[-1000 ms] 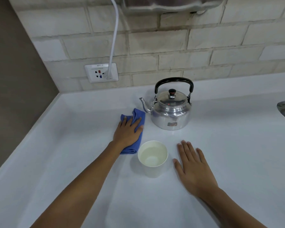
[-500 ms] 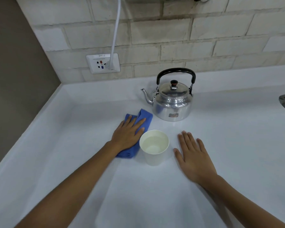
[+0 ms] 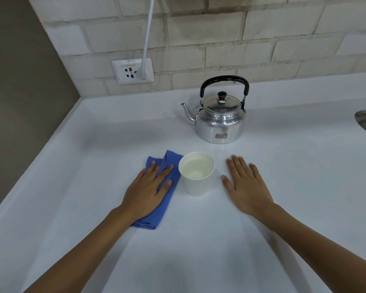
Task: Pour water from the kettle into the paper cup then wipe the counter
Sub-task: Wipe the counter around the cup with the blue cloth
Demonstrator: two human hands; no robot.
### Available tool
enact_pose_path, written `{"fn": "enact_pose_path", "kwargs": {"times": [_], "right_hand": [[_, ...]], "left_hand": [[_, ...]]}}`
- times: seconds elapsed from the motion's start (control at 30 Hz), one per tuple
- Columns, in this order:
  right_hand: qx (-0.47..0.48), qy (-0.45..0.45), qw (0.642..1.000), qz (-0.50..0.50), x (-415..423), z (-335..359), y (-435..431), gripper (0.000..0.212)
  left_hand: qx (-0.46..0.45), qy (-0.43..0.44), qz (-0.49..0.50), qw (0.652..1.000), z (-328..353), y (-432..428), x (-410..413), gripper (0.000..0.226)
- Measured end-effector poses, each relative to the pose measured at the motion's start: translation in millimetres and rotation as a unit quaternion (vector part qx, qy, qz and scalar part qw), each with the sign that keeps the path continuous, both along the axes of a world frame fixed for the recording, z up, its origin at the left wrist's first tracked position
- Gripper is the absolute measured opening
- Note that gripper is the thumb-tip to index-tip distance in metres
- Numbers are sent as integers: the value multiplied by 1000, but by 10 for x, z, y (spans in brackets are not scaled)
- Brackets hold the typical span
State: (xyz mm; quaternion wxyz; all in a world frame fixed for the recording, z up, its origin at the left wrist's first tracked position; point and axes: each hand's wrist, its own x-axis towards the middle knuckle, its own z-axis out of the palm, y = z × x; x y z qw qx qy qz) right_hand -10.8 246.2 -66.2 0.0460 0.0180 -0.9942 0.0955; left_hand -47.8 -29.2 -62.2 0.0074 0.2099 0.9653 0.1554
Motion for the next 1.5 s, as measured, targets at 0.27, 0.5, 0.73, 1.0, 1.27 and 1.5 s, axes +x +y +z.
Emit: {"fn": "enact_pose_path", "kwargs": {"times": [0.27,0.5,0.73,1.0,1.27,1.5], "right_hand": [[4,-5,1000,-2,-5,-15,2,59],[5,-2,1000,1,-7,-27,21,59],[9,-5,1000,-1,-6,-26,16,59],[11,-4,1000,-2,8,8,-11,58],[10,-12,1000,0,17,15,-14,58],[16,-17,1000,-4,7,6,-26,59]], "left_hand": [[-24,-16,111,993,24,373,-306,54],[7,-2,96,995,-30,290,365,54],[-10,-15,134,991,-17,-109,620,55],[1,-11,187,982,1,269,750,55],[10,-18,158,987,-5,-24,1162,55],[5,-18,232,972,36,337,1242,54]]}}
